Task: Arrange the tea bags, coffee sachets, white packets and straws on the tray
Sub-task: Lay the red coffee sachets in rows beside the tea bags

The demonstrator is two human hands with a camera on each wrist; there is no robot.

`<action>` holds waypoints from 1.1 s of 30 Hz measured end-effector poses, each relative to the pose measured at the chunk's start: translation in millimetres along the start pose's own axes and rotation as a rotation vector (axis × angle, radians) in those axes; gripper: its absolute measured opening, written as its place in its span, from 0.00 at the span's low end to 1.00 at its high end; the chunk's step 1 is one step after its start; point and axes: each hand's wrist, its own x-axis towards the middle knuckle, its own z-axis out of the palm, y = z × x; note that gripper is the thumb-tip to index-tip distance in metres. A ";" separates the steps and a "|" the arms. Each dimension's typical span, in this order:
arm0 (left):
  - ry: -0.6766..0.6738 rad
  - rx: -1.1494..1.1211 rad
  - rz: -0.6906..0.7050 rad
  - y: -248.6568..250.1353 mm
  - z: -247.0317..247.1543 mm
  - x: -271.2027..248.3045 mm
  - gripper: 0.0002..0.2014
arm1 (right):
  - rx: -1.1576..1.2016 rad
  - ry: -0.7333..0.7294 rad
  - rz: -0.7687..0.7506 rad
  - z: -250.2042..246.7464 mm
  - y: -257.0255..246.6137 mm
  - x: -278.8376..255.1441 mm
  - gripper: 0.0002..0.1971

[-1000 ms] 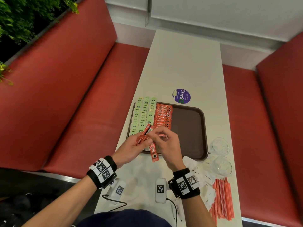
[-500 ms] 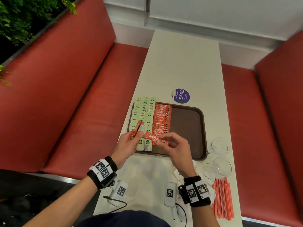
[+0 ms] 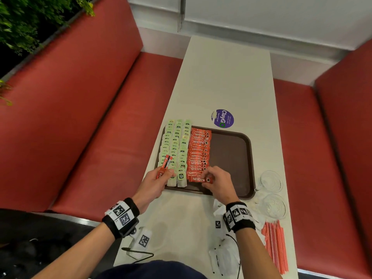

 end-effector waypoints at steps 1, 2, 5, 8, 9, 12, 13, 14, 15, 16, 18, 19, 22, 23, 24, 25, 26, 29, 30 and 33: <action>-0.001 -0.001 0.000 -0.1 -0.5 -0.3 0.16 | -0.030 -0.030 -0.015 2.5 0.2 3.7 0.18; 0.002 0.001 -0.001 -0.2 -1.3 -0.4 0.16 | -0.052 -0.058 -0.021 4.4 0.2 7.0 0.18; 0.008 0.006 0.000 0.4 -4.6 -0.5 0.16 | -0.093 -0.106 -0.022 8.1 1.8 14.3 0.17; 0.008 0.003 0.010 0.1 -8.8 -1.7 0.17 | -0.115 -0.122 -0.033 12.5 1.9 15.9 0.14; 0.008 0.000 0.011 -0.4 -9.8 -1.8 0.16 | -0.123 -0.112 -0.040 14.7 2.0 15.7 0.12; 0.014 -0.001 0.000 -1.3 -10.5 -2.0 0.16 | -0.182 -0.057 -0.048 20.9 3.7 13.5 0.09; 0.012 -0.002 -0.003 -1.8 -10.3 -2.0 0.15 | -0.221 -0.043 -0.049 22.2 3.7 13.1 0.08; 0.008 -0.003 -0.006 -1.9 -9.9 -2.7 0.15 | -0.255 -0.030 -0.051 22.9 3.4 12.1 0.07; 0.003 -0.004 -0.006 -2.0 -9.6 -2.8 0.14 | -0.278 -0.015 -0.055 23.9 3.0 11.5 0.07; -0.002 -0.002 -0.007 -1.5 -9.3 -3.2 0.13 | -0.293 0.001 -0.059 25.1 2.5 11.0 0.06; -0.012 -0.006 -0.016 -0.5 -7.6 -3.2 0.13 | -0.317 0.036 -0.067 27.7 2.0 11.6 0.06; -0.020 -0.016 -0.021 -0.1 -6.3 -3.1 0.13 | -0.328 0.050 -0.073 28.9 1.7 12.4 0.06; -0.053 -0.062 -0.041 2.8 -2.4 -2.8 0.14 | -0.347 0.075 -0.073 32.4 0.9 15.0 0.09; -0.063 -0.080 -0.052 3.4 -1.4 -2.4 0.15 | -0.357 0.081 -0.067 33.3 -0.1 15.3 0.10; -0.071 -0.096 -0.064 4.4 -0.3 -2.4 0.15 | -0.365 0.089 -0.059 34.2 -1.1 15.4 0.10; -0.077 -0.109 -0.071 4.6 0.3 -2.1 0.15 | -0.370 0.100 -0.052 35.3 -2.0 15.5 0.10; -0.084 -0.117 -0.076 5.7 1.0 -2.7 0.15 | -0.371 0.111 -0.046 36.4 -2.4 15.5 0.11; -0.094 -0.103 -0.075 5.6 1.6 -0.4 0.15 | -0.370 0.141 -0.041 38.1 -5.9 14.0 0.13; -0.103 -0.095 -0.069 6.3 2.3 -0.8 0.16 | -0.372 0.145 -0.037 37.8 -7.3 13.4 0.13; -0.133 -0.054 -0.042 7.6 2.2 -3.2 0.17 | -0.380 0.182 -0.038 33.5 -18.1 10.6 0.13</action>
